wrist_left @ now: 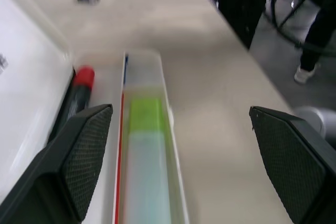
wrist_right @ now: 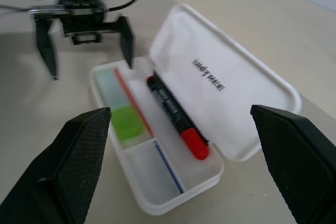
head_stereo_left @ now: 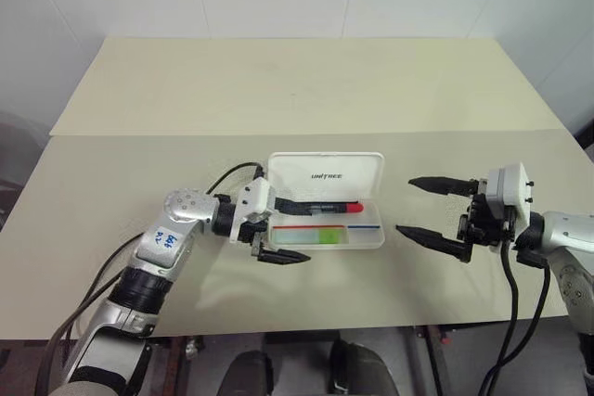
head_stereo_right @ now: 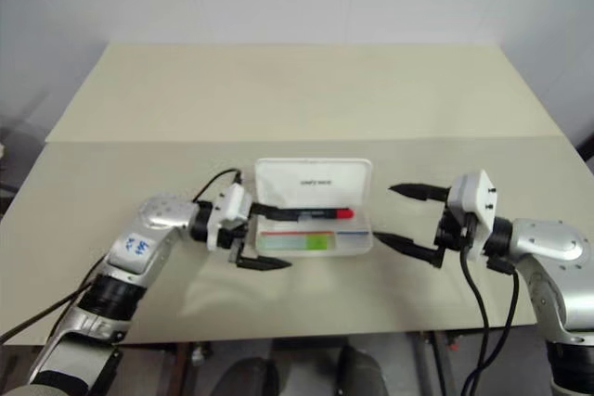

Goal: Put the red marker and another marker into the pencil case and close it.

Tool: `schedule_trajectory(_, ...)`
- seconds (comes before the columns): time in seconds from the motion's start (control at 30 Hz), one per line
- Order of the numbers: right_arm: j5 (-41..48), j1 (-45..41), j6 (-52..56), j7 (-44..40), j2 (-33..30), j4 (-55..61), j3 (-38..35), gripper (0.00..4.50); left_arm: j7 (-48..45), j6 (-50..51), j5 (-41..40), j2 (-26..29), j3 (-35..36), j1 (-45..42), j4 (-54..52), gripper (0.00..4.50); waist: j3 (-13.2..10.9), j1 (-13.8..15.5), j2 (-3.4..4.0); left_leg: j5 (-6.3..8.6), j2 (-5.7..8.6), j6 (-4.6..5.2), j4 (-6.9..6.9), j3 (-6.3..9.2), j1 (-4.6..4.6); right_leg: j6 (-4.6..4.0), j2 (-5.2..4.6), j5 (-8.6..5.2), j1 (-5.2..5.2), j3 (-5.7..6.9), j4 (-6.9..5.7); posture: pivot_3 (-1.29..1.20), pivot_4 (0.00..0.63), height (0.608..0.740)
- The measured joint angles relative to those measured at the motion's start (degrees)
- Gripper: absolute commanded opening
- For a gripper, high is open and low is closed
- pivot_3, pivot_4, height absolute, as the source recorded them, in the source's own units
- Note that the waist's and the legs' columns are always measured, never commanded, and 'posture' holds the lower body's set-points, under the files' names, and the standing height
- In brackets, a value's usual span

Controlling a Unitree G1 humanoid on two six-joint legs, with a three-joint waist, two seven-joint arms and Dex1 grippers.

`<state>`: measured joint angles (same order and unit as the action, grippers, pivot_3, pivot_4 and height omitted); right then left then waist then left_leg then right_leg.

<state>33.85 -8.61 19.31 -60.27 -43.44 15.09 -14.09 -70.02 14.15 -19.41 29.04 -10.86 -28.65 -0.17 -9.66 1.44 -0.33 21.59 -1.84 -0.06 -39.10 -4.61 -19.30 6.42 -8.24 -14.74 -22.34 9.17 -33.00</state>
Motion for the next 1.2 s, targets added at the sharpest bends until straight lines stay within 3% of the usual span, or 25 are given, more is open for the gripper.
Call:
schedule_trajectory(0.33, -13.7, -6.5, 0.2, 29.4, 9.3, -17.0, -2.0, 4.50, 5.7, 5.1, -6.7, 5.7, 11.9, 6.2, -11.6, 4.47, 0.0, -0.2, 0.06, -0.01, 0.00, -0.03, 0.03, -0.02, -0.01, 0.00, -0.02, 0.00, -0.04, -0.03, -0.03, 0.00, 0.150, 0.740)
schedule_trajectory(0.67, -19.8, -13.4, -7.2, 39.4, 13.6, -33.2, -2.3, 4.50, 10.1, 6.5, -7.8, 8.0, 16.5, 10.2, -15.4, 4.47, 0.0, -0.4, 0.08, -0.01, 0.00, -0.03, 0.07, 0.00, -0.02, 0.00, 0.00, 0.00, -0.04, -0.06, -0.02, 0.00, 0.150, 0.740)
schedule_trajectory(0.83, -21.7, -19.4, -14.4, 42.1, 14.9, -49.3, -2.2, 4.50, 11.7, 7.3, -8.2, 8.1, 16.6, 11.1, -17.3, 4.47, 0.0, -1.2, 0.08, -0.02, 0.00, -0.04, 0.06, -0.01, 0.05, 0.00, 0.00, 0.00, 0.04, -0.07, -0.02, 0.00, 0.150, 0.740)
schedule_trajectory(0.93, -21.8, -22.4, -16.7, 42.5, 14.9, -55.3, -2.3, 3.88, 12.5, 7.8, -8.4, 8.2, 16.6, 11.1, -17.6, 4.50, 0.0, -1.6, 0.03, -0.02, -0.01, -0.04, 0.00, 0.03, 0.14, 0.01, 0.00, 0.00, 0.23, -0.08, 0.03, 0.00, 0.150, 0.740)
schedule_trajectory(1.2, -19.1, -24.0, -16.2, 42.4, 14.9, -58.5, -3.9, 1.05, 13.0, 8.0, -8.5, 8.5, 16.6, 11.3, -18.3, 4.50, 0.0, -1.2, 0.07, -0.10, 0.08, -0.02, -0.08, 0.74, 0.10, 0.00, 0.00, 0.00, 0.54, -0.16, 0.05, 0.00, 0.150, 0.740)
